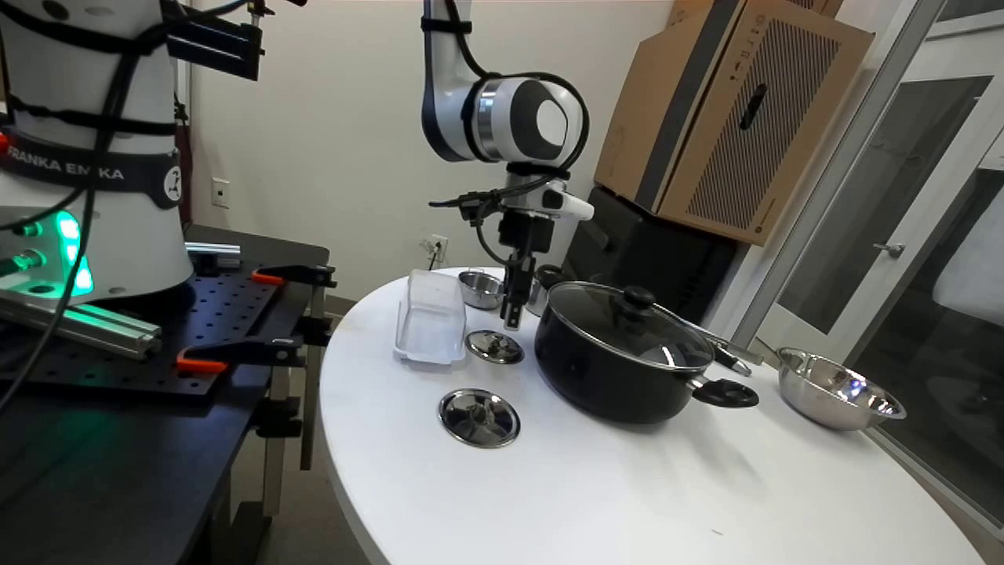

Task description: Put the left lid on the silver pot closest to you

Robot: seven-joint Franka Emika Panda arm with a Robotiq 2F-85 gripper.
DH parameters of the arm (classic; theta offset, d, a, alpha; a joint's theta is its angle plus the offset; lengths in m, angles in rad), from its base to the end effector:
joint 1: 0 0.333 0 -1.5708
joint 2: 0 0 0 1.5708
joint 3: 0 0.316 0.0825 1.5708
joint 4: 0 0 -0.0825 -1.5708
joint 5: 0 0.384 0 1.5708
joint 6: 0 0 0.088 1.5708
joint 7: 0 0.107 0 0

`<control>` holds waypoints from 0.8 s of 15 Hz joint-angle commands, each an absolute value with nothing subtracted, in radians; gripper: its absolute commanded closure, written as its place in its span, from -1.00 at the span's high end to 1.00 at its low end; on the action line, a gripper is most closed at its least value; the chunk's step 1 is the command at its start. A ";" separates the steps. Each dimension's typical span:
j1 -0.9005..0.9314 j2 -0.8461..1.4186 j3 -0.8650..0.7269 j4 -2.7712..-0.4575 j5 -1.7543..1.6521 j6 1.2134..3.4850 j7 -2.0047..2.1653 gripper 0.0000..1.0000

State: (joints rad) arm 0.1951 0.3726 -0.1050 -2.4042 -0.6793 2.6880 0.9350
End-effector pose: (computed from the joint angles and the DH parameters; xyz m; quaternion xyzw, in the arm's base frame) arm 0.4742 0.0596 0.1513 0.9820 -0.1037 0.0337 0.1542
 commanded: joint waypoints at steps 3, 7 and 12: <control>0.235 0.426 -0.133 -2.382 -0.677 2.748 0.991 0.93; 0.208 0.424 -0.118 -2.406 -0.672 2.825 1.034 1.00; 0.205 0.421 -0.125 -2.426 -0.683 2.857 1.052 0.98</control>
State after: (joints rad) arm 0.2084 0.4247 -0.1153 -2.4031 -0.6746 2.8162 1.0342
